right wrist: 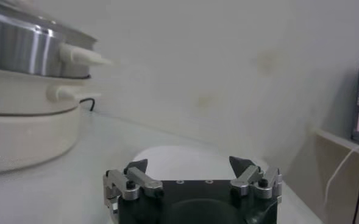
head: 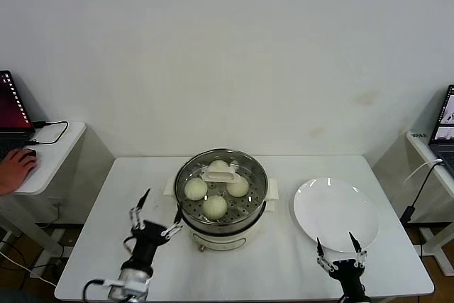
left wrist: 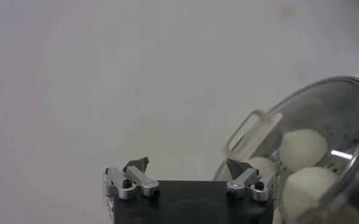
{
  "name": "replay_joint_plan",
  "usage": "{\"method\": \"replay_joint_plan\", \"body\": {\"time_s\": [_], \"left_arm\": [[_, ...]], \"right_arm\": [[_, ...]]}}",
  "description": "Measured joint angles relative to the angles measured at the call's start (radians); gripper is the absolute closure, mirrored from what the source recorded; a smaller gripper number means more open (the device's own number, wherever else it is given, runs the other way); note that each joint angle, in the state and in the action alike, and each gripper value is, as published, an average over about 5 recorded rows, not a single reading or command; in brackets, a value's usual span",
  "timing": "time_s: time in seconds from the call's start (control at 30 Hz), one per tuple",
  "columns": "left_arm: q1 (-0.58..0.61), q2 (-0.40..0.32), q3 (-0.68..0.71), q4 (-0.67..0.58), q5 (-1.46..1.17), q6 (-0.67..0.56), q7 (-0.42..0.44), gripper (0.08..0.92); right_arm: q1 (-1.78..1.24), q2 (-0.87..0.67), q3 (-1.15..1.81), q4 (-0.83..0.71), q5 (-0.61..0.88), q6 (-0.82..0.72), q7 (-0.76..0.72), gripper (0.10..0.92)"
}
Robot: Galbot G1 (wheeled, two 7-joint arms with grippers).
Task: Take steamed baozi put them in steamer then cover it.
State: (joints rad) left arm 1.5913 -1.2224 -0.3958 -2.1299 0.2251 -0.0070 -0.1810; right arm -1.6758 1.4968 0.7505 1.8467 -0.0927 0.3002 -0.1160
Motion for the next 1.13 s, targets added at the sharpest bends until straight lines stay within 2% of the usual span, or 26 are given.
{"method": "replay_joint_plan", "body": {"time_s": [0.27, 0.53, 1.13], "left_arm": [[0.151, -0.012, -0.077, 0.035, -0.286, -0.144, -0.049, 0.177], [0.249, -0.018, -0.117, 0.079, -0.405, -0.239, -0.024, 0.177], [0.313, -0.018, -0.164, 0.136, -0.456, -0.305, 0.038, 0.177]], "right_arm": [[-0.048, -0.029, -0.019, 0.037, 0.030, 0.030, 0.005, 0.203], [-0.081, -0.041, -0.042, 0.050, 0.040, 0.045, 0.005, 0.203], [-0.130, -0.061, -0.117, 0.087, 0.072, -0.016, -0.012, 0.203]]}}
